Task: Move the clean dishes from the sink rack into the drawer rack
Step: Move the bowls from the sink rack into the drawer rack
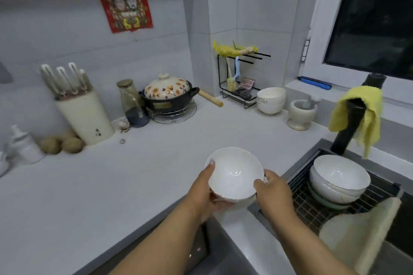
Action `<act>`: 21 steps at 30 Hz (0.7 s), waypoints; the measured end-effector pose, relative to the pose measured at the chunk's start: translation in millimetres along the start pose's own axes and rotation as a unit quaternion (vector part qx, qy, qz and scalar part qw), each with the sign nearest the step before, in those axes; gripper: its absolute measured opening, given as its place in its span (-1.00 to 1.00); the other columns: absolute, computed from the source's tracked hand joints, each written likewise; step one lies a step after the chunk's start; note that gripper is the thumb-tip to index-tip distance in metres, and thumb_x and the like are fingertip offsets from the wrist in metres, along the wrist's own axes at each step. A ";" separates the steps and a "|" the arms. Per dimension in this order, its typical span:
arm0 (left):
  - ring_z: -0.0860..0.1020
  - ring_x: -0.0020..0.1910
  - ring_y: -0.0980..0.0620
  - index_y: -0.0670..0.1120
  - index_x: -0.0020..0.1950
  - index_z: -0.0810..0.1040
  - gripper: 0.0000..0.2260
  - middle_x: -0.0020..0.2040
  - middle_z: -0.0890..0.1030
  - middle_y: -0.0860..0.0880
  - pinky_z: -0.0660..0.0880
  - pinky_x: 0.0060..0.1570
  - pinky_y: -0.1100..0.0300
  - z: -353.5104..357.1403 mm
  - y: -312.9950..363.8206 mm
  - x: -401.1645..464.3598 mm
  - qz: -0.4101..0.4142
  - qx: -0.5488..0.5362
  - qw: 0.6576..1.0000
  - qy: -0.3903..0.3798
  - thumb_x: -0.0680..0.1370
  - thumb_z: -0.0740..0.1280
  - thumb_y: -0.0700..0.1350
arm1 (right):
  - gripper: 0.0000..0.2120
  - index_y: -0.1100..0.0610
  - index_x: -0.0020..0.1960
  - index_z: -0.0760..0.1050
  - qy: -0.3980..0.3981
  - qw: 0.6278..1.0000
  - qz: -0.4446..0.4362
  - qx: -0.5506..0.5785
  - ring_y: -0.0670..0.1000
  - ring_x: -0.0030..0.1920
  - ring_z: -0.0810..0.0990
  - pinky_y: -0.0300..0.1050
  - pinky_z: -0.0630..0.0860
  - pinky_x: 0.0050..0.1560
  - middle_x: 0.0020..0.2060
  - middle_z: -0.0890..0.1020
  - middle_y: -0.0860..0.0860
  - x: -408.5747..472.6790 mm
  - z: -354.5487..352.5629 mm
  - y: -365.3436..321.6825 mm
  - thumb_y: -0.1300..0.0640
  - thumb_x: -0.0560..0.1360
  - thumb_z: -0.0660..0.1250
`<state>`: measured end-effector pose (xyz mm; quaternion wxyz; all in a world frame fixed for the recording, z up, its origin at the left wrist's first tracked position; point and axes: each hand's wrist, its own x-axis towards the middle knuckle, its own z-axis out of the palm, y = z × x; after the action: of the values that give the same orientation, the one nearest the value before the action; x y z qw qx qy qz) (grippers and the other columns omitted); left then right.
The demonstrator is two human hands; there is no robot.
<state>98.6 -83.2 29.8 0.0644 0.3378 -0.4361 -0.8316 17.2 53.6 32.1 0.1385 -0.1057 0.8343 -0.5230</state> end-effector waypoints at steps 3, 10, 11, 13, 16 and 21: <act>0.58 0.14 -0.24 -0.01 0.31 0.44 -0.64 0.19 0.60 -0.17 0.59 0.01 -0.23 -39.8 5.2 -27.3 0.034 -0.030 0.998 0.044 0.60 0.21 0.14 | -0.64 0.06 0.26 0.49 -0.050 0.998 -0.019 0.032 0.08 -0.13 0.54 -0.11 0.48 -0.21 -0.04 0.64 0.12 -22.2 35.1 -19.1 0.18 0.48 0.22; 0.60 0.09 -0.24 -0.07 0.29 0.45 -0.65 0.12 0.63 -0.21 0.59 -0.01 -0.24 -133.1 7.0 -114.0 0.101 -0.112 0.975 0.166 0.62 0.16 0.11 | -0.81 0.13 0.06 0.50 -0.246 0.951 0.033 0.184 -0.01 -0.29 0.47 -0.17 0.36 -0.37 -0.27 0.52 -0.01 -96.6 110.5 -49.0 0.04 0.56 0.24; 0.61 0.07 -0.24 -0.07 0.28 0.45 -0.65 0.11 0.63 -0.21 0.59 -0.02 -0.22 -145.6 6.1 -129.0 0.109 -0.119 0.970 0.182 0.62 0.15 0.11 | -0.79 0.12 0.06 0.49 -0.286 0.934 0.058 0.207 0.02 -0.24 0.52 -0.14 0.40 -0.33 -0.24 0.55 0.03 -111.0 122.0 -52.0 0.00 0.56 0.22; 0.62 0.06 -0.24 -0.07 0.27 0.46 -0.63 0.10 0.64 -0.21 0.61 -0.08 -0.17 -171.5 1.7 -159.6 0.121 -0.136 0.962 0.204 0.63 0.11 0.13 | -0.72 0.08 0.13 0.51 -0.368 0.896 0.094 0.231 0.09 -0.01 0.61 0.01 0.55 -0.11 -0.05 0.65 0.10 -139.2 146.4 -55.2 -0.07 0.56 0.20; 0.62 0.07 -0.26 -0.08 0.28 0.47 -0.59 0.10 0.65 -0.22 0.61 -0.12 -0.12 -212.2 -10.9 -206.1 0.134 -0.169 0.946 0.240 0.63 0.09 0.17 | -0.65 0.10 0.20 0.50 -0.456 0.837 0.142 0.266 0.20 0.16 0.58 0.12 0.57 0.05 0.11 0.62 0.19 -182.9 178.9 -60.3 -0.08 0.53 0.22; 0.63 0.06 -0.20 -0.04 0.20 0.52 -0.60 0.05 0.68 -0.17 0.61 -0.12 -0.04 -276.4 -39.6 -288.2 0.145 -0.164 0.925 0.310 0.63 0.07 0.19 | -0.73 0.16 0.16 0.47 -0.512 0.799 0.182 0.258 0.22 0.04 0.57 0.02 0.58 -0.13 0.11 0.55 0.29 -265.9 226.7 -64.8 0.03 0.53 0.26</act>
<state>496.9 -131.7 36.9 0.3714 0.4966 -0.2957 -0.7266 346.4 -80.1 28.7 0.6602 -0.1646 0.4799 -0.5538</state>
